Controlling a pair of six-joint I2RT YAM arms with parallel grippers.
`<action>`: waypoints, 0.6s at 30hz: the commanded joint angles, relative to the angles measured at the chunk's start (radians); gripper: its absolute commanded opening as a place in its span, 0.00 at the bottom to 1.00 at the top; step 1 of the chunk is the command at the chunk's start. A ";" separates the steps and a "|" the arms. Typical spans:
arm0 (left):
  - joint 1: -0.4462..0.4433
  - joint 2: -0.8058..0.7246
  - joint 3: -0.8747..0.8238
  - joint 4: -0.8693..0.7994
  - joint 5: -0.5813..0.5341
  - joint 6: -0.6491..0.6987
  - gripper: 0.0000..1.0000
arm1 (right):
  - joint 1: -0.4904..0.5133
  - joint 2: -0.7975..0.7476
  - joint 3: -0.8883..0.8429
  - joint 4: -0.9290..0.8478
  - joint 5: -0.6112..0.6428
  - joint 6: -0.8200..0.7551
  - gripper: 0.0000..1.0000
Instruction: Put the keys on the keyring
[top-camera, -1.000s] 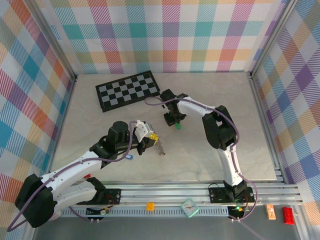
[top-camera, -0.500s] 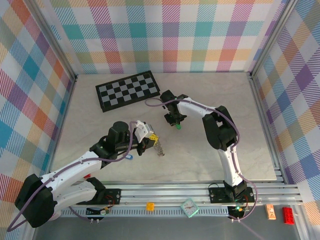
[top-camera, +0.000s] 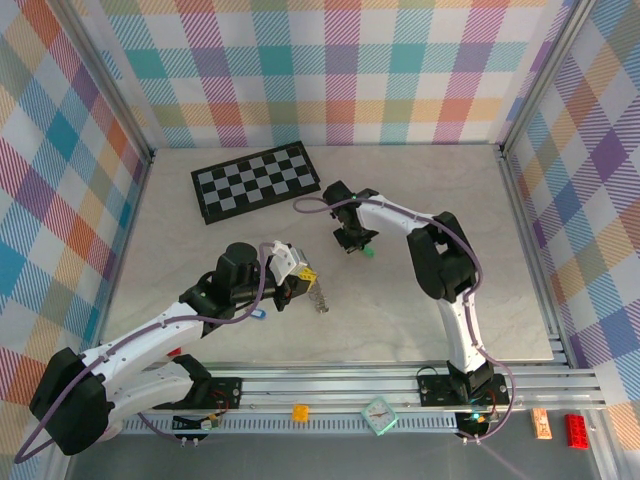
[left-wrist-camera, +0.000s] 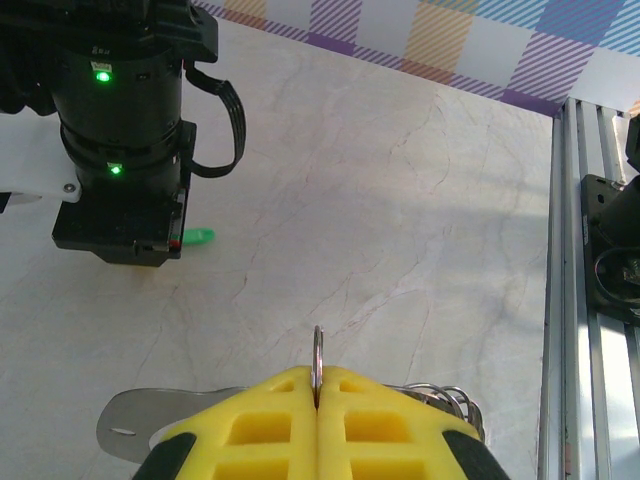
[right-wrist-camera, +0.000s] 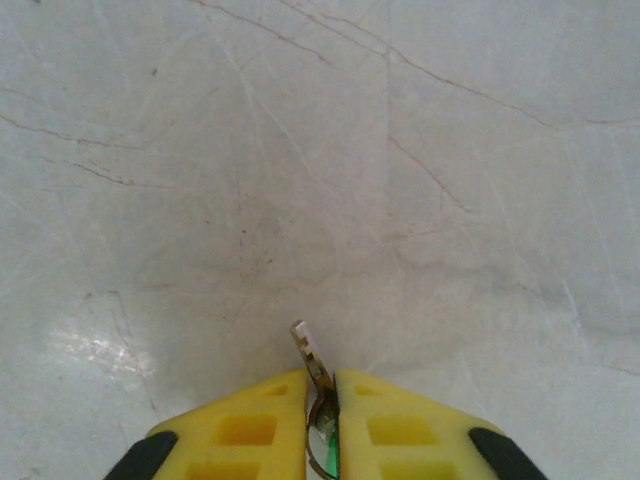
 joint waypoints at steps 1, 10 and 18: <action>-0.013 -0.019 -0.003 0.024 0.007 0.016 0.00 | -0.005 -0.041 -0.028 -0.034 0.004 -0.005 0.07; -0.014 -0.023 -0.004 0.021 0.005 0.017 0.00 | -0.007 -0.215 -0.224 0.046 -0.147 0.060 0.00; -0.014 -0.019 -0.001 0.027 0.012 0.015 0.00 | -0.005 -0.432 -0.500 0.185 -0.441 0.193 0.00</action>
